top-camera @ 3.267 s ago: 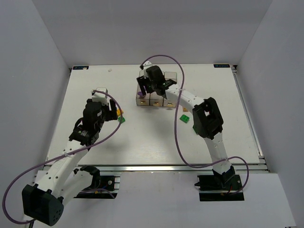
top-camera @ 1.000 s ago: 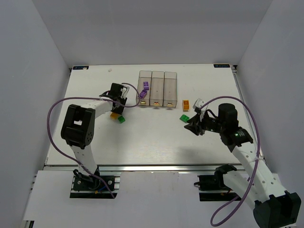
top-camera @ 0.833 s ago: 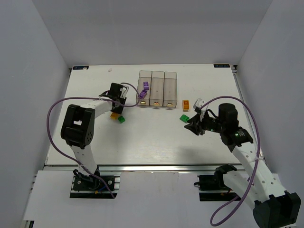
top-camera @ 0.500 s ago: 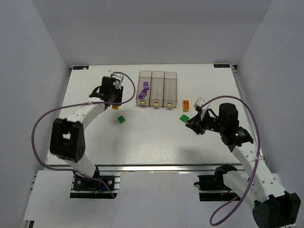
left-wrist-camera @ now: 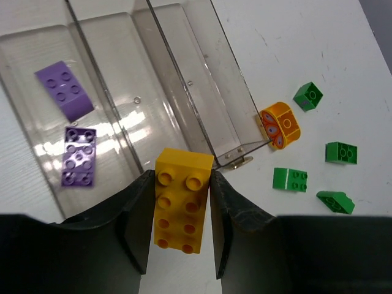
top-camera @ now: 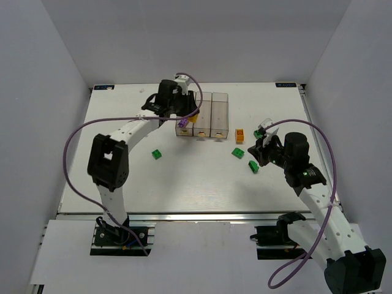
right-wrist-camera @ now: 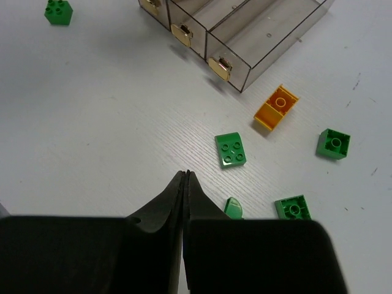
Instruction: Sort the legos into containers by color
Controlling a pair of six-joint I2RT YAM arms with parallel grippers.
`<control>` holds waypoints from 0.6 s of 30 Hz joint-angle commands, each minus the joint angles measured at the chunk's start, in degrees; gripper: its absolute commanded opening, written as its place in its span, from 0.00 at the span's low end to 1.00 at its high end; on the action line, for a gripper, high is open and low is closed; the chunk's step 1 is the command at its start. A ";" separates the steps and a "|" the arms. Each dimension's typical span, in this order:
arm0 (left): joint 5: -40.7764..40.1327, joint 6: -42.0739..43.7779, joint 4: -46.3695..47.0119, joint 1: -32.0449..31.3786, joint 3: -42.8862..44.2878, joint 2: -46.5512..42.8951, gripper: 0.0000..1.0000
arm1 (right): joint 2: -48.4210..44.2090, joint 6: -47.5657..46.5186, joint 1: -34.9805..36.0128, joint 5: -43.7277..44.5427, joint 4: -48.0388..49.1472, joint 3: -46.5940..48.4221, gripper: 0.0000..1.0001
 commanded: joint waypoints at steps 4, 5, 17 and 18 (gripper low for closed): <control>-4.45 -3.27 -1.85 -2.93 13.14 8.98 0.11 | -0.75 1.44 -0.79 2.17 3.14 -0.47 0.00; -5.24 -3.18 -2.55 -3.45 14.73 10.23 0.11 | -0.75 1.44 -0.96 2.00 3.05 -0.47 0.00; -11.57 -3.53 -8.53 -5.13 24.32 19.03 0.59 | -0.05 1.18 -1.14 1.56 3.14 -0.56 0.01; -11.75 -3.45 -8.70 -5.13 24.59 19.03 0.62 | -0.05 1.18 -1.57 1.39 3.14 -0.64 0.06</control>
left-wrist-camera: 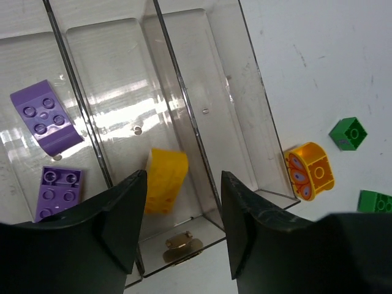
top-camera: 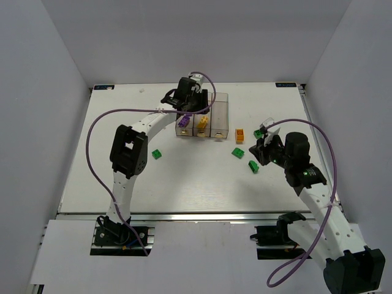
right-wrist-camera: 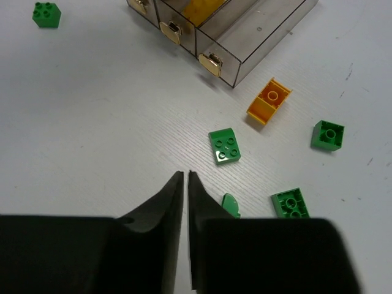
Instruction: Sort the legos into containers by color
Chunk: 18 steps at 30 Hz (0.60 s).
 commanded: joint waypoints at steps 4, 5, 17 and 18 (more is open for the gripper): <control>-2.20 0.53 -2.04 -0.28 3.44 -2.40 0.65 | 1.11 -0.53 -0.53 -0.72 2.81 -0.34 0.34; -1.94 0.54 -2.22 -0.28 3.44 -2.75 0.65 | 1.64 -0.97 -0.44 -1.07 2.81 -0.43 0.35; -1.57 4.92 7.27 0.96 -44.69 -47.62 0.42 | 24.98 1.57 1.40 3.14 2.19 10.54 0.56; -2.63 6.15 6.92 0.96 -47.95 -51.06 0.53 | 27.46 3.49 1.67 4.80 2.02 12.30 0.58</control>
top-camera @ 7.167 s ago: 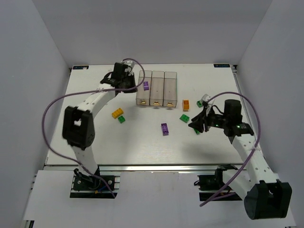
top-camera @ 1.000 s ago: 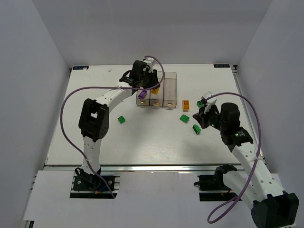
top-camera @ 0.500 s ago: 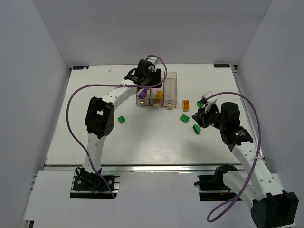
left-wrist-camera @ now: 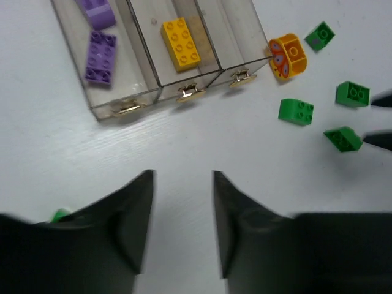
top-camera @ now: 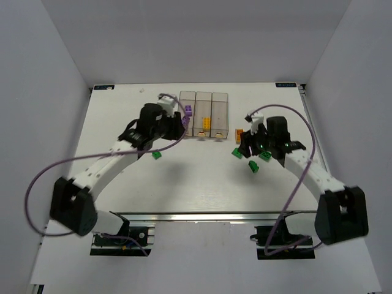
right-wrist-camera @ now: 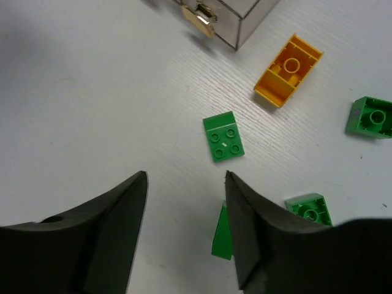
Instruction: Sort the legos into containers by color
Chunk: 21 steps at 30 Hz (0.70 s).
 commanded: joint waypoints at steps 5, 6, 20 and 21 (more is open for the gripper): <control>-12.27 6.35 -0.53 0.39 -19.43 -29.38 0.71 | 21.19 8.28 1.56 13.98 -2.70 18.71 0.78; -13.15 7.13 -0.79 0.39 -20.59 -30.98 0.72 | 22.69 8.63 1.82 15.38 -2.79 19.85 0.80; -19.40 8.20 -2.55 -0.76 -23.24 -37.15 0.75 | 38.95 12.85 1.04 19.17 -6.04 32.87 0.75; -19.49 8.28 -2.55 -0.76 -23.24 -37.15 0.75 | 39.74 13.29 0.86 19.09 -6.04 33.74 0.73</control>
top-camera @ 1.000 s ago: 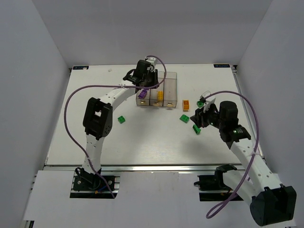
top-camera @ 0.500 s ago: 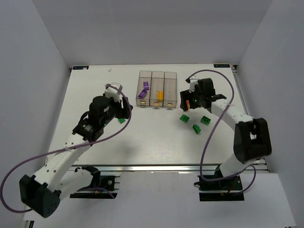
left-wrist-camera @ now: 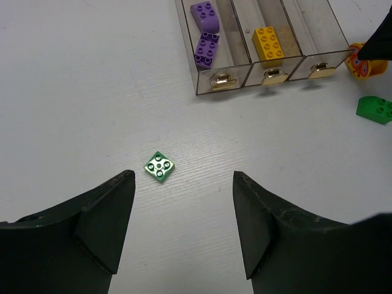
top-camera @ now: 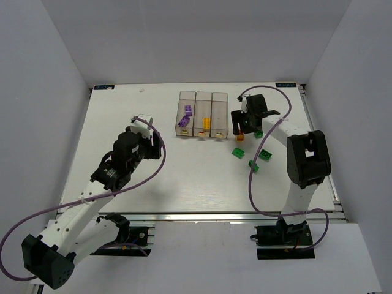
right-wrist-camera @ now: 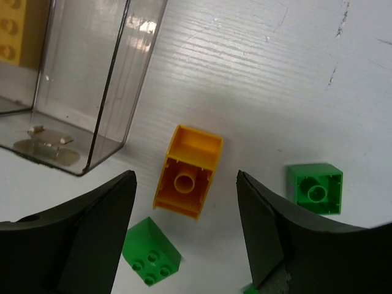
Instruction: Sort the legos into containers by color
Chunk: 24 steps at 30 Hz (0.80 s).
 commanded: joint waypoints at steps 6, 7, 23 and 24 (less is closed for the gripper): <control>-2.60 0.83 -0.69 -0.25 -0.66 -1.37 0.75 | 5.98 4.16 -1.13 1.41 -1.85 5.00 0.63; -2.60 0.83 -0.52 -0.25 -0.75 -1.20 0.75 | 6.16 4.25 -1.22 1.41 -1.94 4.91 0.61; -1.72 0.66 -0.52 -0.25 -0.84 0.30 0.77 | -12.12 -5.59 -0.96 -13.26 3.34 0.42 0.00; -1.55 0.74 -0.60 -0.25 -0.75 0.56 0.77 | -12.21 -5.59 -0.78 -14.49 3.25 2.08 0.00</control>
